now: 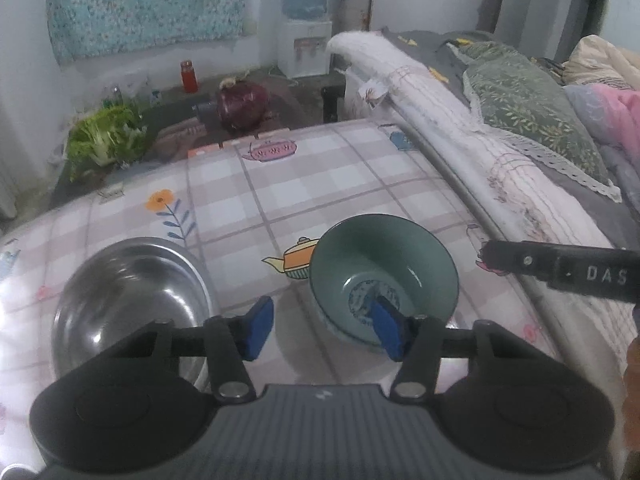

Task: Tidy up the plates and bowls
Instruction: 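Close both grippers on the rim of the teal ceramic bowl, then lift the teal bowl with both grippers and carry it over the steel bowl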

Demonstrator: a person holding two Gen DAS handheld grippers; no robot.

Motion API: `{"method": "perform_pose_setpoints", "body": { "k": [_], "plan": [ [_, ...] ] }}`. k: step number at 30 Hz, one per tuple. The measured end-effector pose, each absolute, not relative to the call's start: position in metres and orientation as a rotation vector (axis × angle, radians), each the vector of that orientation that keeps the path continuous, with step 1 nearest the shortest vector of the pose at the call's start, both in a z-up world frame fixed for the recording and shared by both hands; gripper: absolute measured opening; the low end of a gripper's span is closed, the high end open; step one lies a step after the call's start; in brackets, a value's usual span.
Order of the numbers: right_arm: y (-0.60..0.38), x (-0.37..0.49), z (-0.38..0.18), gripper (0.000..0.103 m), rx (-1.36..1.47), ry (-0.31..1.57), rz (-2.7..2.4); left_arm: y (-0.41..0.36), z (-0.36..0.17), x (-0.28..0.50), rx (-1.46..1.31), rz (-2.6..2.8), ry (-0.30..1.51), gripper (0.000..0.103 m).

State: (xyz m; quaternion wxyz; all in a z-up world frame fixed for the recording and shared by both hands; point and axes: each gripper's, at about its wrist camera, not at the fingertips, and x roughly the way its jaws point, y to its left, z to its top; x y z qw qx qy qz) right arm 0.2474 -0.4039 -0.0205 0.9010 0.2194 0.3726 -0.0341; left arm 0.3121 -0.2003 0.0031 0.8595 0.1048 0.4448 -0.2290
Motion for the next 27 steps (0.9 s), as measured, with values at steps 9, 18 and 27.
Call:
{"method": "perform_pose_setpoints", "body": {
  "k": [9,18,27],
  "plan": [
    [-0.394,0.292,-0.050,0.037,0.432,0.832,-0.049,-0.215,-0.027,0.338,0.252,-0.429,1.037,0.032],
    [-0.390,0.306,-0.065,0.009,0.452,0.858,-0.003,-0.229,-0.032,0.337,0.294,-0.411,1.040,0.017],
    [-0.382,0.291,-0.063,0.009,0.436,0.870,0.029,-0.221,-0.029,0.320,0.306,-0.419,1.077,0.018]
  ]
}}
